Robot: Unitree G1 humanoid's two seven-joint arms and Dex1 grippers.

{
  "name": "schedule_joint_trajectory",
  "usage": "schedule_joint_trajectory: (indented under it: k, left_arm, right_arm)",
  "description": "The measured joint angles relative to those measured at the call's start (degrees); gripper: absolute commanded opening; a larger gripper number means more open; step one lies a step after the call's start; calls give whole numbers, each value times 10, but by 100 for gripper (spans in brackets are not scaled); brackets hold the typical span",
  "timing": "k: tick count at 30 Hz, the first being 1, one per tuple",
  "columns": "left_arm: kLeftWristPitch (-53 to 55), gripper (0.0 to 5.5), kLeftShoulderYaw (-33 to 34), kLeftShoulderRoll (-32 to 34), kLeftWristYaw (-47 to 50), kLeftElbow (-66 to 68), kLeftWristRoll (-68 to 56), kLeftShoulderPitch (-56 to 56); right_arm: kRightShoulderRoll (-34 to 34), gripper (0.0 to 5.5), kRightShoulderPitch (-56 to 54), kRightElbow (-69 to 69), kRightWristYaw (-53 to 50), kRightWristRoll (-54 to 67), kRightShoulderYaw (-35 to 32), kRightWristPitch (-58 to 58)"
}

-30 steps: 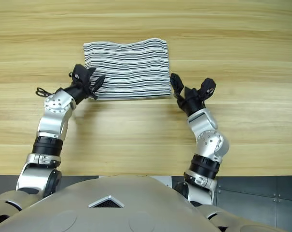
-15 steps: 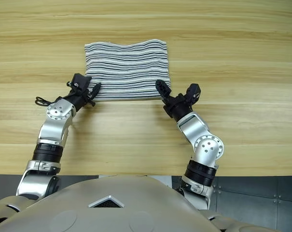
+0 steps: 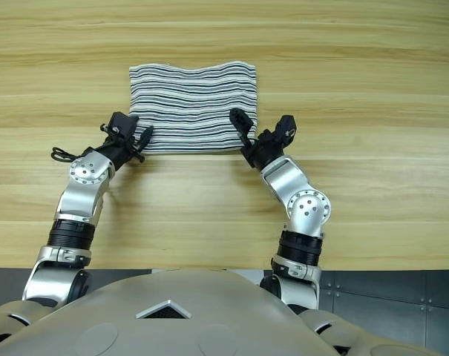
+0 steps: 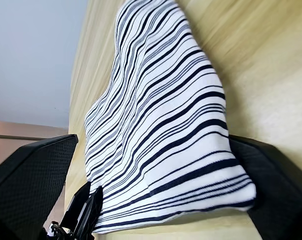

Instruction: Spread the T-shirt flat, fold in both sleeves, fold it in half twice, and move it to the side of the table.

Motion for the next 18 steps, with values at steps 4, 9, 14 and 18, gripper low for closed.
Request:
schedule_joint_trajectory:
  k: [4, 9, 14, 18]
  left_arm:
    - [0, 207, 0, 0, 1, -7, 0, 0]
    - [0, 207, -1, 0, 3, -12, 0, 2]
    - [0, 207, -2, -1, 3, -21, 0, 7]
    - [1, 207, -2, -1, 3, -31, -1, 7]
  right_arm:
    - [0, 519, -3, 5, -13, 11, 15, -14]
    - [-1, 406, -22, 49, -3, 4, 26, -68]
    - [-1, 321, -42, 95, 10, -7, 32, -101]
    - [-1, 239, -51, 117, 13, -11, 35, -112]
